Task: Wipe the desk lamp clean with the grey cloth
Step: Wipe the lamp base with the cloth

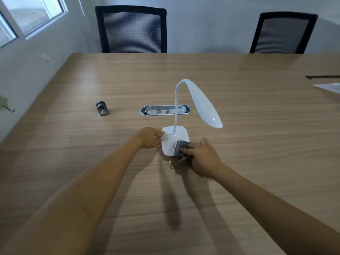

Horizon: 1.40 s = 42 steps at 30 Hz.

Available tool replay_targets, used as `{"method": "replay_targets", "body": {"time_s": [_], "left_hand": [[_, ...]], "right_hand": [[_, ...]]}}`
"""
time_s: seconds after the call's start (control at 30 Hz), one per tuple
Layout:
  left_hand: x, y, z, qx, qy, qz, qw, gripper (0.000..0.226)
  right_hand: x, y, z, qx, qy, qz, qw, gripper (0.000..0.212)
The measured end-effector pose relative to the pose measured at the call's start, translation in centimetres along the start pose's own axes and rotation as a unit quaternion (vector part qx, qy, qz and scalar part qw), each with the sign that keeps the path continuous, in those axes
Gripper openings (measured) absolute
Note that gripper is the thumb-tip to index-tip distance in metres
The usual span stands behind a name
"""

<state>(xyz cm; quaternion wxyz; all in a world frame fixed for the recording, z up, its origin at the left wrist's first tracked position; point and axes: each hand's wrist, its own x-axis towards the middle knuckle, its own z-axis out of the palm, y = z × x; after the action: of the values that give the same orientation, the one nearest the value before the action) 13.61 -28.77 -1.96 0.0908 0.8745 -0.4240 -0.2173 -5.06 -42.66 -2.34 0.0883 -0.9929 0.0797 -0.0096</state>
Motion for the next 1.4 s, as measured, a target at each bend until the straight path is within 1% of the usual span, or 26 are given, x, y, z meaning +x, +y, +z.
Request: {"method": "replay_targets", "body": {"time_s": [0.07,0.17,0.23,0.27,0.33,0.37,0.4,0.43,0.47,0.5,0.53,0.57,0.6,0.63,0.7,0.73,0.8,0.87,0.93,1.03,1.13,1.23,1.27,1.3,1.37,1.4], "left_hand": [[0.1,-0.1,-0.1,-0.008,0.000,-0.002,1.000,0.045],[0.1,0.1,0.0,-0.008,-0.002,-0.003,1.000,0.044],[-0.1,0.3,0.0,-0.006,0.005,-0.002,1.000,0.042],[-0.2,0.5,0.0,0.002,0.010,0.006,1.000,0.040],[-0.3,0.8,0.1,0.021,0.028,0.024,0.999,0.037],[-0.4,0.9,0.2,0.006,0.052,0.027,0.998,0.037],[-0.5,1.1,0.3,-0.034,0.084,0.023,0.996,0.036],[-0.8,1.4,0.4,-0.096,0.121,0.019,0.988,0.032],[-1.2,1.6,0.5,-0.169,0.150,0.017,0.974,0.026],[-1.8,1.9,0.5,-0.256,0.155,-0.003,0.954,0.022],[-2.6,2.2,0.4,-0.343,0.131,-0.040,0.929,0.022],[-3.4,2.4,0.3,-0.416,0.087,-0.081,0.902,0.022],[-4.2,2.4,0.4,-0.468,0.033,-0.110,0.876,0.024],[-4.9,2.1,0.4,-0.495,-0.014,-0.126,0.860,0.027],[-6.1,1.8,0.7,-0.526,-0.080,-0.129,0.837,0.035],[-6.6,1.7,0.8,-0.542,-0.099,-0.127,0.824,0.038],[-7.3,1.8,1.3,-0.585,-0.115,-0.119,0.794,0.031],[-7.7,1.8,1.7,-0.615,-0.105,-0.113,0.774,0.023],[-7.9,1.7,1.9,-0.607,-0.077,-0.117,0.782,0.016],[-8.2,1.2,1.6,-0.594,-0.045,-0.140,0.791,0.012],[-8.6,0.7,1.1,-0.594,-0.039,-0.150,0.789,0.020],[-9.0,0.2,0.2,-0.591,-0.031,-0.149,0.792,0.011],[-9.0,0.1,-0.2,-0.587,-0.022,-0.151,0.795,0.007],[-9.1,-0.1,-0.6,-0.584,-0.007,-0.154,0.797,0.004],[-8.9,-0.4,-1.2,-0.575,0.051,-0.163,0.800,0.006],[-8.6,-0.4,-1.3,-0.562,0.095,-0.167,0.805,0.008]], "right_hand": [[-1.4,-0.2,0.1,0.002,0.004,-0.045,0.999,0.039],[-2.4,0.2,-1.2,0.036,-0.001,-0.060,0.998,0.049],[-2.3,0.8,-2.6,0.077,0.005,-0.019,0.997,0.056],[-2.2,1.1,-3.4,0.120,0.023,0.014,0.992,0.055],[-1.9,1.4,-4.9,0.230,0.052,0.091,0.968,0.043],[-1.6,1.3,-5.5,0.290,0.049,0.140,0.946,0.036],[-1.3,1.1,-5.9,0.360,0.040,0.191,0.912,0.028],[-1.1,0.8,-6.2,0.437,0.025,0.238,0.867,0.022],[-0.9,0.5,-6.3,0.507,0.007,0.274,0.818,0.022],[-0.6,0.2,-6.3,0.562,-0.011,0.296,0.772,0.024],[-0.5,0.0,-6.1,0.605,-0.028,0.309,0.733,0.025],[-0.5,-0.3,-6.0,0.635,-0.041,0.317,0.704,0.025],[-0.6,-0.7,-5.9,0.657,-0.052,0.320,0.680,0.023],[-0.6,-1.0,-5.7,0.676,-0.062,0.323,0.660,0.021],[-0.6,-1.9,-5.2,0.706,-0.077,0.332,0.621,0.021],[-0.6,-2.4,-4.9,0.721,-0.084,0.332,0.602,0.022],[-0.3,-3.3,-4.1,0.745,-0.094,0.333,0.571,0.026],[-0.1,-4.1,-3.4,0.751,-0.099,0.337,0.559,0.027],[0.2,-4.6,-2.9,0.747,-0.106,0.337,0.563,0.027],[0.4,-5.0,-2.5,0.735,-0.117,0.324,0.584,0.025],[0.7,-5.1,-2.4,0.732,-0.118,0.308,0.596,0.023],[1.0,-4.9,-2.4,0.716,-0.089,0.301,0.623,0.017],[1.1,-4.7,-2.3,0.694,-0.059,0.296,0.654,0.018],[1.0,-4.3,-1.9,0.639,-0.022,0.289,0.713,0.026],[0.6,-3.5,-1.4,0.433,0.052,0.246,0.866,0.035],[0.4,-3.2,-1.2,0.332,0.071,0.196,0.920,0.036]]}}
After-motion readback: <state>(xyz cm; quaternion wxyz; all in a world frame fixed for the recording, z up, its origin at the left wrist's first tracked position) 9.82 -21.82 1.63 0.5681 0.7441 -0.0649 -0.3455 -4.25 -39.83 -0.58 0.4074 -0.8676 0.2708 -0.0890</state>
